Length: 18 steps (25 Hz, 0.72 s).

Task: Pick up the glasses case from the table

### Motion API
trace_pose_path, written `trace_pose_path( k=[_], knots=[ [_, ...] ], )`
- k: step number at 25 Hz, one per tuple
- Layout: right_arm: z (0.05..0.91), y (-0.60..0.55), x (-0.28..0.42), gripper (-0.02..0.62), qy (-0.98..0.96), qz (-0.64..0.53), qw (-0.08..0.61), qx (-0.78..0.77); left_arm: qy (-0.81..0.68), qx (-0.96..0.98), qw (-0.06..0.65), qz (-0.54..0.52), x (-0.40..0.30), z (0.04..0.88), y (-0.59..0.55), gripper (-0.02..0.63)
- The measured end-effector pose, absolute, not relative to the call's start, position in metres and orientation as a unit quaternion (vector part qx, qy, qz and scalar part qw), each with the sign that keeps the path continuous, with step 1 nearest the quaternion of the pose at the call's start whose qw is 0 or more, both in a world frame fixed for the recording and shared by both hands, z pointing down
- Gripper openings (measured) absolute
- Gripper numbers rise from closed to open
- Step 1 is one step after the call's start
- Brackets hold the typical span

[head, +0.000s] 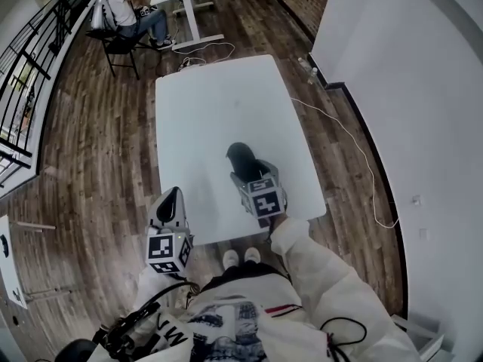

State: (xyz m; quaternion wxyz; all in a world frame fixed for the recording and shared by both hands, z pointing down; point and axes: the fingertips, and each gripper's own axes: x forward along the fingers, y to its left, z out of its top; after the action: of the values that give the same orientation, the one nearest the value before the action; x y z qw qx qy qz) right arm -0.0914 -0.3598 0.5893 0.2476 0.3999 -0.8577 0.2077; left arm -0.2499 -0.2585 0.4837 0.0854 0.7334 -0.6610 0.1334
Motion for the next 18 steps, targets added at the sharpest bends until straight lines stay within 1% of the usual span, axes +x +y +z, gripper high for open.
trace_pose_path(
  k=[4,6,13,18],
  knots=[
    [0.516,-0.361,-0.071,0.344,-0.874,0.188,0.118,0.433,-0.648,0.747,0.077,0.125,-0.235,0.476,-0.265,0.025],
    [0.486,-0.359,-0.06,0.345,-0.874,0.183,0.069,0.444,-0.642,0.754,0.074,0.122,-0.226,0.472,-0.267,0.025],
    [0.411,-0.336,-0.028,0.334,-0.874,0.078,0.019,0.48,-0.622,0.772,0.061,0.116,-0.204,0.462,-0.268,0.025],
    [0.396,-0.323,-0.019,0.333,-0.871,0.058,0.01,0.488,-0.617,0.777,0.056,0.114,-0.199,0.457,-0.269,0.025]
  ],
)
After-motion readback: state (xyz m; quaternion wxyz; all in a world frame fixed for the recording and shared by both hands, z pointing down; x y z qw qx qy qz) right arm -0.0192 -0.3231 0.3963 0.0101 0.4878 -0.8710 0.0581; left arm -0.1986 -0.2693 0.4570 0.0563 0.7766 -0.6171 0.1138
